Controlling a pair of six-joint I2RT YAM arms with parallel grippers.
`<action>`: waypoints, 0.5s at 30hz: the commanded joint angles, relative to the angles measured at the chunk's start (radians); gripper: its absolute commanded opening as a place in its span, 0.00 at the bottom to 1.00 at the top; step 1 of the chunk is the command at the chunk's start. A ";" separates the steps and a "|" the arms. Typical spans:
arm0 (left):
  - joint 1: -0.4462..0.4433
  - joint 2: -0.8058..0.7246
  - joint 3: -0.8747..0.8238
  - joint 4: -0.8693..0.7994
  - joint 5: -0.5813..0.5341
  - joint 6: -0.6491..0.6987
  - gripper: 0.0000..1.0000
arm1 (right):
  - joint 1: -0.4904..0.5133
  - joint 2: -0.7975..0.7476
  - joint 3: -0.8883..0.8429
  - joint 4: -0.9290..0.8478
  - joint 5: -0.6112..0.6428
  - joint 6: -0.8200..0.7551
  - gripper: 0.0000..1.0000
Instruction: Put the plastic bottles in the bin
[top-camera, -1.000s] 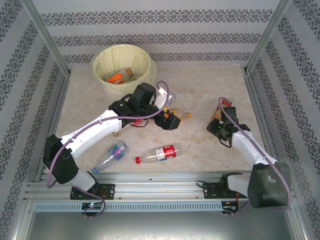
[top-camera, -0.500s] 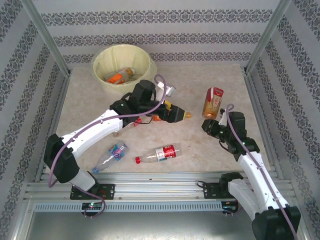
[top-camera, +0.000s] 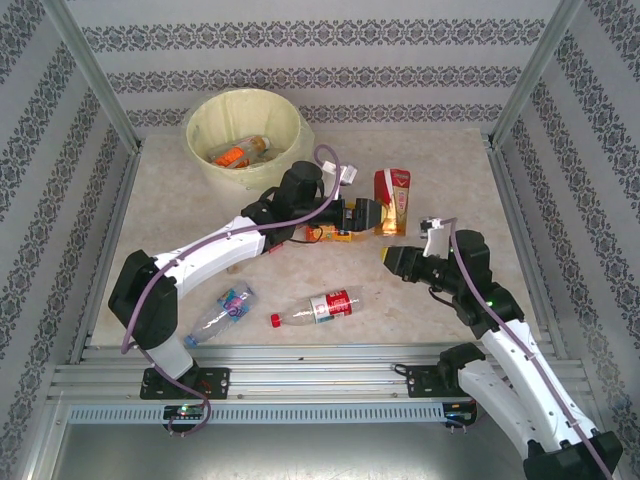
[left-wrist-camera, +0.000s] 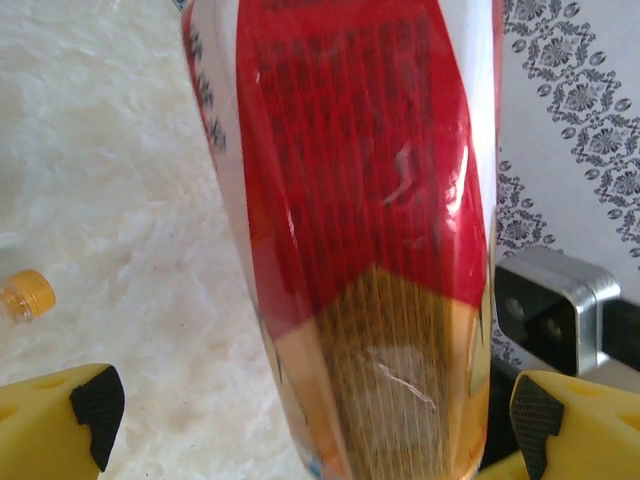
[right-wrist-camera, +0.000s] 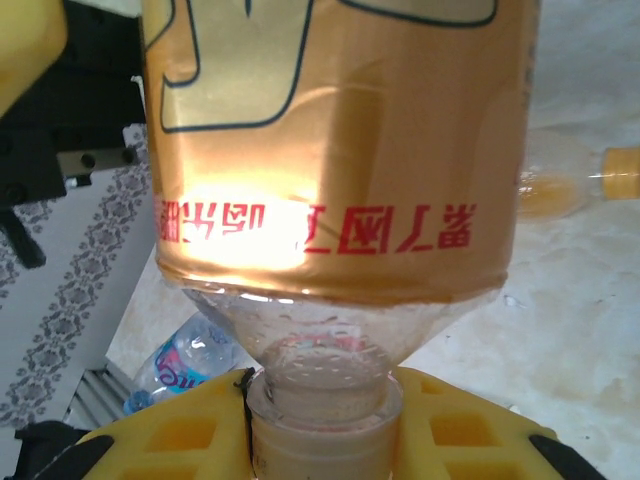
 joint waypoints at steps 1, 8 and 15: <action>-0.014 -0.023 0.034 0.043 -0.028 -0.011 1.00 | 0.035 0.011 0.045 0.036 0.008 -0.033 0.31; -0.016 -0.021 0.062 -0.004 -0.078 0.005 1.00 | 0.108 0.029 0.076 0.007 0.076 -0.066 0.31; -0.016 -0.003 0.085 0.002 -0.074 -0.025 0.90 | 0.163 0.054 0.099 -0.018 0.135 -0.089 0.31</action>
